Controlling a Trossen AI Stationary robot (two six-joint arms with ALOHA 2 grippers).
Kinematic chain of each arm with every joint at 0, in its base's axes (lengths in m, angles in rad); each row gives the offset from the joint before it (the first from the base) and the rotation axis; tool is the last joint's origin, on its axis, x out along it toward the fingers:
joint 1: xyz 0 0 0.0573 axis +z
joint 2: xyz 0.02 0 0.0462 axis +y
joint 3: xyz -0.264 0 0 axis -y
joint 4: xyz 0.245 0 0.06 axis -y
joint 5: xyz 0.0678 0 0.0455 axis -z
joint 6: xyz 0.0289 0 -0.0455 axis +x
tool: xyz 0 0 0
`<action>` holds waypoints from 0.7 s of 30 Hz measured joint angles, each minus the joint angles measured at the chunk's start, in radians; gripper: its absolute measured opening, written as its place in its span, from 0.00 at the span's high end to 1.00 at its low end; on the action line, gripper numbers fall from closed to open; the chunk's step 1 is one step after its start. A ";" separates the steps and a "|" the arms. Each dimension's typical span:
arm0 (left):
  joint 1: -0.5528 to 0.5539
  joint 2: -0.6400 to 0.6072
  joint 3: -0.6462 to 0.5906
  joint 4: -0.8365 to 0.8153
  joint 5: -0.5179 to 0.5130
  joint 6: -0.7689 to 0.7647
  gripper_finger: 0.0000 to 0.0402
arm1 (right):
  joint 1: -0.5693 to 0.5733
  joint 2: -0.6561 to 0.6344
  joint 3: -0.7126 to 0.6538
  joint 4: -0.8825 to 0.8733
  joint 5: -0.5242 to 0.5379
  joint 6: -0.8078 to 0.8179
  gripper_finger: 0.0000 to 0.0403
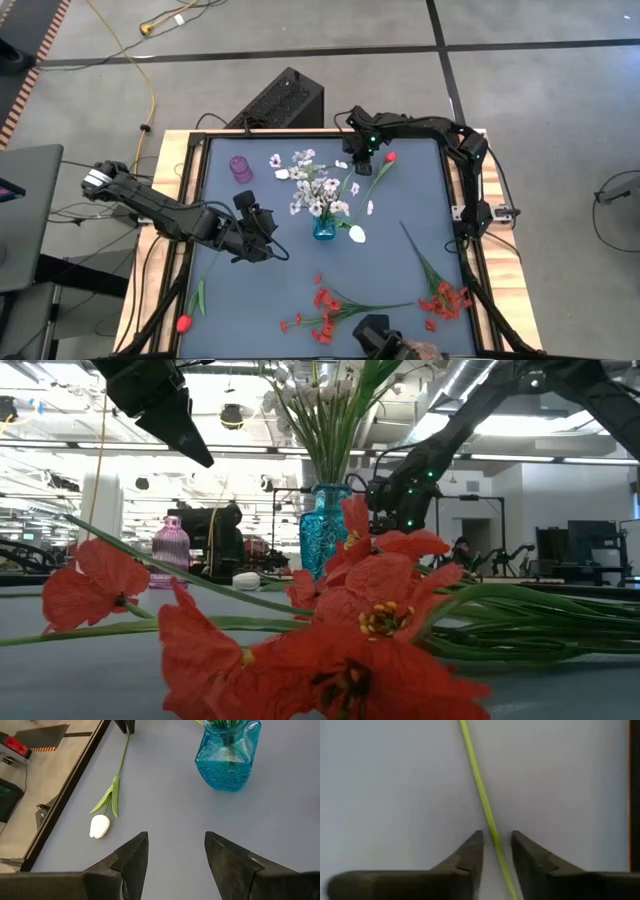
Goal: Sort flowers into vase by color
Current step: Put the white flower into the blue vase
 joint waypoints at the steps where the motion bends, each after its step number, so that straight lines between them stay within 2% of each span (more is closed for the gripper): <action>1: 0.000 0.000 0.000 0.000 0.000 0.000 0.54 | 0.000 0.001 0.000 -0.018 -0.001 0.004 0.74; 5: 0.000 0.000 0.000 0.000 0.000 0.000 0.54 | 0.001 0.001 0.001 -0.071 0.000 0.008 0.94; 6: 0.000 0.000 0.000 0.000 0.000 0.000 0.54 | 0.001 -0.001 0.001 -0.082 0.000 0.010 0.96; 14: -0.006 0.000 0.000 0.000 0.005 -0.009 0.54 | 0.000 -0.095 -0.015 -0.235 -0.007 0.100 0.96; 17: -0.024 0.000 0.000 0.000 0.005 -0.027 0.54 | -0.003 -0.191 -0.045 -0.254 -0.060 0.135 0.96; 21: -0.067 0.000 0.000 0.001 -0.021 -0.043 0.54 | 0.000 -0.342 -0.156 -0.222 -0.088 0.174 0.96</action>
